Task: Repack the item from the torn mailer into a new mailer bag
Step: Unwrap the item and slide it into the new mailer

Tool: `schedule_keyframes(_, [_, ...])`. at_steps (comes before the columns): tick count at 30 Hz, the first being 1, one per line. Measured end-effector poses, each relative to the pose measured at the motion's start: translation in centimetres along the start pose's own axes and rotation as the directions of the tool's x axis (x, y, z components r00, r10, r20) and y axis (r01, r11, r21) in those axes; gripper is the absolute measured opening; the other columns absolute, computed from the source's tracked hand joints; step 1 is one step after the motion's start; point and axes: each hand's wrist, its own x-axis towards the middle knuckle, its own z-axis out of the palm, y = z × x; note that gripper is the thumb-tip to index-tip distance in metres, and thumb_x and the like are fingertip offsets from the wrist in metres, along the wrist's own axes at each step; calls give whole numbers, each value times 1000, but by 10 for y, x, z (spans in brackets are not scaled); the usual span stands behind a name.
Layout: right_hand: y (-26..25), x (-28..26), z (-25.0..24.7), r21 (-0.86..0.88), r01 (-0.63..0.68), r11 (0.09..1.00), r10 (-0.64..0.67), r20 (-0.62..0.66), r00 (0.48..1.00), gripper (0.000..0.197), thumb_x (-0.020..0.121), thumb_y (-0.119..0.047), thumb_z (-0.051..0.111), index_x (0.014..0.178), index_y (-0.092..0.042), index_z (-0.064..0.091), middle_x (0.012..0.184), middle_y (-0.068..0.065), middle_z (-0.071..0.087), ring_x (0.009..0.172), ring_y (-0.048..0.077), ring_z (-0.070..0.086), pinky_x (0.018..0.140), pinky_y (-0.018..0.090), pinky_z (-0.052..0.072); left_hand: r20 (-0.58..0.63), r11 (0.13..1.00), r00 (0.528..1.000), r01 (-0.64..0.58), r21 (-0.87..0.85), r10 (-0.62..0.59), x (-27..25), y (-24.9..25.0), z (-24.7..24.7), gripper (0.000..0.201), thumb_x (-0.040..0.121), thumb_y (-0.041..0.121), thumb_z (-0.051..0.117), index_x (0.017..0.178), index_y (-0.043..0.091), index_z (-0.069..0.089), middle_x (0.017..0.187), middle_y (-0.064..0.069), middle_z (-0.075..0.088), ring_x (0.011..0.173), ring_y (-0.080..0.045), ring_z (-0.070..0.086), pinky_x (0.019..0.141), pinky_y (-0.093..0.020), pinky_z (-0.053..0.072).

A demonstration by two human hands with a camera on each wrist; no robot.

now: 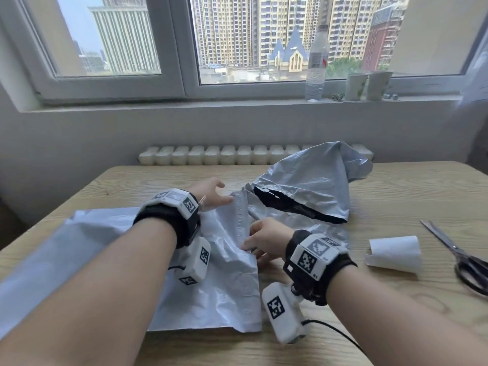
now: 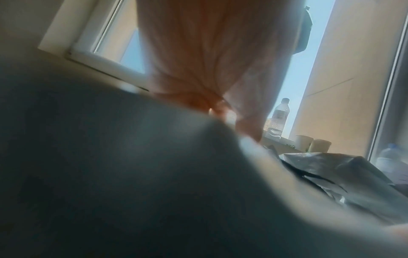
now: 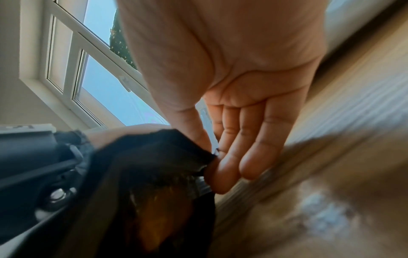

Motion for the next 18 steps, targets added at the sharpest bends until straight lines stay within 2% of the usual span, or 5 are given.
schedule_keyframes(4, [3, 5, -2, 6, 8, 1000, -8, -6, 1000, 6, 83, -3, 62, 80, -8, 60, 67, 7, 59, 50, 14, 59, 54, 27, 55, 130, 989, 991, -43, 141, 24, 7, 4, 5, 47, 92, 49, 52, 124, 15, 62, 123, -3, 63, 100, -18, 57, 82, -28, 42])
schedule_keyframes(8, [4, 5, -2, 27, 12, 1000, -13, 13, 1000, 10, 82, -12, 68, 86, -7, 60, 76, 11, 59, 53, 16, 59, 57, 29, 56, -3, 999, 999, -33, 35, 33, 6, 1, 6, 30, 94, 31, 58, 115, 11, 61, 119, -8, 62, 104, -24, 58, 80, -29, 41])
schedule_keyframes(13, [1, -8, -3, 19, 22, 1000, -23, 69, 997, 20, 81, -25, 74, 80, -10, 60, 69, 5, 60, 53, 12, 57, 49, 22, 53, -125, 997, 992, -10, -78, 0, -5, -3, 1, 15, 91, 30, 63, 98, 17, 65, 111, -9, 66, 103, -27, 61, 81, -28, 44])
schedule_keyframes(16, [1, -8, 0, -34, 117, 993, -121, -147, 982, 20, 79, -27, 74, 82, -11, 63, 76, 5, 62, 61, 14, 58, 58, 29, 56, -141, 994, 990, -1, -107, -15, -17, 1, -5, 19, 91, 28, 62, 103, 14, 67, 111, -10, 67, 100, -25, 62, 76, -25, 42])
schedule_keyframes(18, [-6, -12, -1, -113, 232, 966, -258, -432, 865, 11, 76, -27, 71, 77, -21, 62, 74, -4, 64, 67, 14, 62, 70, 36, 58, -168, 991, 986, -4, -134, -19, -25, 4, -9, 19, 92, 27, 61, 103, 12, 67, 108, -9, 67, 91, -23, 59, 73, -24, 39])
